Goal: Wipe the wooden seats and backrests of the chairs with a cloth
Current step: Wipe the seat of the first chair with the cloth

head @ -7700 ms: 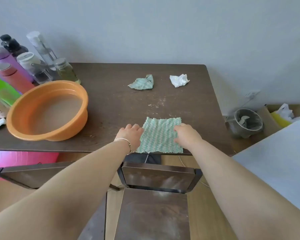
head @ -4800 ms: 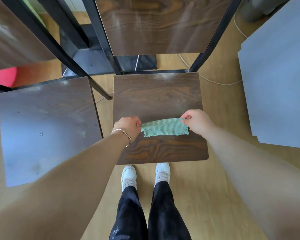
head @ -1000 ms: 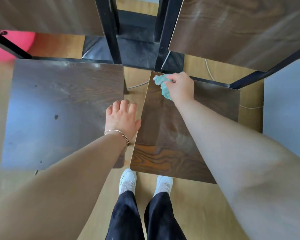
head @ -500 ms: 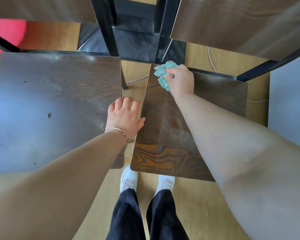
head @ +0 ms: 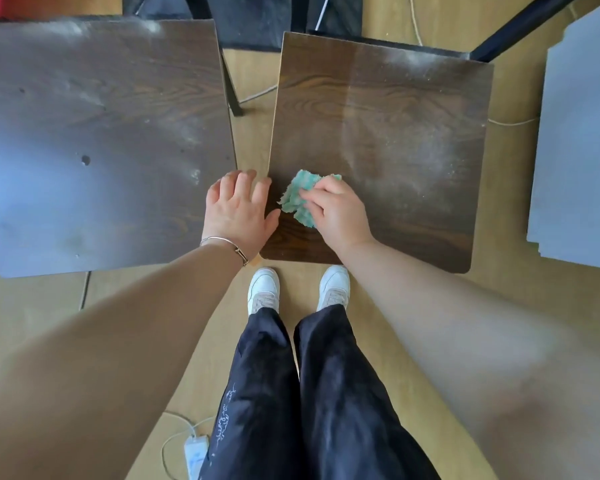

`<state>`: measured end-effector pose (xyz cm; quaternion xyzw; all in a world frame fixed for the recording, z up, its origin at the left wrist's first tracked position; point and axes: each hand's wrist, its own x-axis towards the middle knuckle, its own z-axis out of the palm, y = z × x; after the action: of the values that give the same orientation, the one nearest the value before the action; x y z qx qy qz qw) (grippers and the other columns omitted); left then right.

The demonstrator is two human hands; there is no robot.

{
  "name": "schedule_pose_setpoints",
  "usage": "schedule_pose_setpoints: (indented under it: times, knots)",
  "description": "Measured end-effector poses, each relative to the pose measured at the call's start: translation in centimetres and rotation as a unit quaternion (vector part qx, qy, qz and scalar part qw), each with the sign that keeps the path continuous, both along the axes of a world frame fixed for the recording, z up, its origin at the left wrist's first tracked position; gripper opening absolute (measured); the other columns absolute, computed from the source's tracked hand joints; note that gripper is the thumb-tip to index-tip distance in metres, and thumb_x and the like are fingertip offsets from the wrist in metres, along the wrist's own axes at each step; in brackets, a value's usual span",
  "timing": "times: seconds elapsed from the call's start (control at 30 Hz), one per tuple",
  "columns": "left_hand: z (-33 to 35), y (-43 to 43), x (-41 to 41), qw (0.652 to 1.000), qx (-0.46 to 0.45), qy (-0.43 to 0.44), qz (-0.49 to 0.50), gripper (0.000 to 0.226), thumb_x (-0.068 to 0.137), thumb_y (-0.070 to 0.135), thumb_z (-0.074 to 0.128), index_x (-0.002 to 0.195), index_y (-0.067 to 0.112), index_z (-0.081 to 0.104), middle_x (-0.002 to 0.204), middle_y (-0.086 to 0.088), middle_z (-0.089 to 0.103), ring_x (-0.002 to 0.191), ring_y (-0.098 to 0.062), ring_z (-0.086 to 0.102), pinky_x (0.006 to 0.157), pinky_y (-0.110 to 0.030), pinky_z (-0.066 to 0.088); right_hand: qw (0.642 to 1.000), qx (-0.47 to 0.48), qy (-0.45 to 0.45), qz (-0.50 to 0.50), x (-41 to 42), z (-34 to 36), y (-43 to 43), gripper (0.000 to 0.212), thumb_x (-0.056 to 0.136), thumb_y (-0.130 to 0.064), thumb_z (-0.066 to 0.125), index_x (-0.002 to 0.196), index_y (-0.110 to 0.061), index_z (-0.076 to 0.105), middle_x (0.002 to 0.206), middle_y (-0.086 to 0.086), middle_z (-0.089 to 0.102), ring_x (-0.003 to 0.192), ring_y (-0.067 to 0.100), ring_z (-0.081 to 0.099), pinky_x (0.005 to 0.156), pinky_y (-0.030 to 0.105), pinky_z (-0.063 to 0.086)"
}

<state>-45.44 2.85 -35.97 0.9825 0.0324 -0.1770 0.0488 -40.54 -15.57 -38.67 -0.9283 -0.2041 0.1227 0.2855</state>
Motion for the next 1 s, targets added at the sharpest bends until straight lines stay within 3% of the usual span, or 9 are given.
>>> schedule_pose_setpoints:
  times: [0.2,0.4,0.6,0.8,1.0]
  knots:
    - [0.8,-0.2,-1.7,0.999,0.015,0.033,-0.022,0.055,0.093,0.051,0.042,0.138,0.021,0.035,0.141,-0.008,0.038,0.128,-0.033,0.033,0.105,-0.047,0.031,0.999,0.004,0.017,0.035,-5.0,0.2,-1.8,0.017,0.088,-0.01,0.068,0.104,-0.01,0.074,0.089,0.003,0.06,0.084,0.023,0.056,0.071,0.03,0.049]
    - [2.4,-0.2,-1.0,0.999,0.019,0.035,-0.011,0.053,0.094,0.05,0.041,0.138,0.021,0.037,0.141,-0.008,0.039,0.127,-0.034,0.035,0.104,-0.048,0.032,0.994,-0.007,0.082,0.067,-4.7,1.2,-2.2,0.017,0.09,-0.012,0.065,0.103,-0.004,0.073,0.098,0.008,0.064,0.096,0.029,0.059,0.082,0.038,0.053]
    - [2.6,-0.2,3.0,1.0,0.023,0.001,0.013,0.051,0.093,0.051,0.041,0.135,0.021,0.04,0.14,-0.007,0.041,0.126,-0.033,0.036,0.103,-0.048,0.033,0.999,-0.011,0.039,-0.012,8.0,3.3,-2.0,0.019,0.091,-0.022,0.061,0.093,-0.004,0.068,0.096,0.012,0.06,0.089,0.03,0.057,0.077,0.036,0.045]
    - [2.0,-0.6,7.6,0.999,0.02,-0.03,0.029,0.05,0.093,0.052,0.038,0.134,0.023,0.042,0.138,-0.007,0.043,0.127,-0.033,0.036,0.104,-0.048,0.033,0.989,-0.058,0.031,-0.136,22.3,3.7,0.4,0.021,0.095,-0.031,0.055,0.098,-0.013,0.066,0.106,0.004,0.058,0.086,0.017,0.054,0.073,0.026,0.042]
    - [1.3,-0.7,9.7,0.999,0.029,-0.043,0.008,0.052,0.093,0.053,0.039,0.134,0.021,0.045,0.139,-0.007,0.044,0.128,-0.031,0.037,0.105,-0.047,0.032,0.981,-0.139,0.076,-0.111,25.3,1.9,1.3,0.015,0.095,-0.034,0.057,0.097,-0.019,0.059,0.103,0.004,0.062,0.091,0.022,0.058,0.074,0.031,0.049]
